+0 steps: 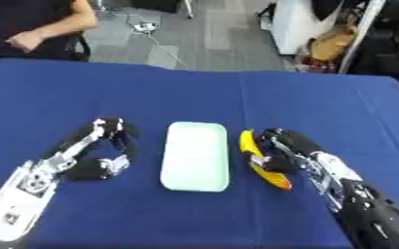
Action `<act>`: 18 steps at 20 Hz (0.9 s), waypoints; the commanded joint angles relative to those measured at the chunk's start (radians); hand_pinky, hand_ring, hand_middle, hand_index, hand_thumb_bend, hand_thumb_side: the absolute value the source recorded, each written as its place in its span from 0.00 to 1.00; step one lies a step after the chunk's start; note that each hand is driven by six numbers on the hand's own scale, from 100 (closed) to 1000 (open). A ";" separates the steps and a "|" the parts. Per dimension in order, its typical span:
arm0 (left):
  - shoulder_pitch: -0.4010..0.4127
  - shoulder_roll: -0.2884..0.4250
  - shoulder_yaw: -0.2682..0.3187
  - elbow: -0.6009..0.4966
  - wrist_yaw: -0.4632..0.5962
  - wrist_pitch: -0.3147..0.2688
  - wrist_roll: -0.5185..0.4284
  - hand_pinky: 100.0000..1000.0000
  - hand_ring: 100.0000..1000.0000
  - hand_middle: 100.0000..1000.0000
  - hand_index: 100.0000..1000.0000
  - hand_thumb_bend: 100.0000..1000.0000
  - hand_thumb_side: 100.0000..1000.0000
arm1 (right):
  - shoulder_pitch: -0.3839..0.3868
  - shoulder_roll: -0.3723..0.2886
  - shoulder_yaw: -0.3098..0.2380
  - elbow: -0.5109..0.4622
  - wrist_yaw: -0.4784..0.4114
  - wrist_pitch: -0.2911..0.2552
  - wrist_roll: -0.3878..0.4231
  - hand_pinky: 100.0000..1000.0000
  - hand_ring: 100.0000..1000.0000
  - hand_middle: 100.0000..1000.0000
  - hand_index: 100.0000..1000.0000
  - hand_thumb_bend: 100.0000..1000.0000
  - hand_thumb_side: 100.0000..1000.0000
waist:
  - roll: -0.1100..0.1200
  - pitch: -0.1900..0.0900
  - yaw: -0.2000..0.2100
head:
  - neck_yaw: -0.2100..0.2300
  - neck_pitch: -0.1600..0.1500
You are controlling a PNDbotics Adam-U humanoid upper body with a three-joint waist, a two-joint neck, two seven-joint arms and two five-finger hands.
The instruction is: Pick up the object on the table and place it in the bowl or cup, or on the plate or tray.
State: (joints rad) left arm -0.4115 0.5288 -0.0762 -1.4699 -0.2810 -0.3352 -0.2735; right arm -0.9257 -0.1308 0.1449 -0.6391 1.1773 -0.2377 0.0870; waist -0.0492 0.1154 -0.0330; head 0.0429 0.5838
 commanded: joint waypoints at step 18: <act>-0.022 0.000 0.001 -0.021 0.007 -0.003 -0.001 0.49 0.58 0.67 0.73 0.00 0.64 | 0.031 0.030 -0.038 0.059 0.127 0.037 -0.132 0.38 0.54 0.64 0.76 0.27 0.92 | 0.023 -0.001 0.001 | -0.016 -0.015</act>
State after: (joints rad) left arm -0.4161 0.5203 -0.0765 -1.4702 -0.2800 -0.3367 -0.2751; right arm -0.9199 -0.1045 0.1081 -0.6058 1.3027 -0.2041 -0.0492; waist -0.0355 0.1178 -0.0304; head 0.0355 0.5828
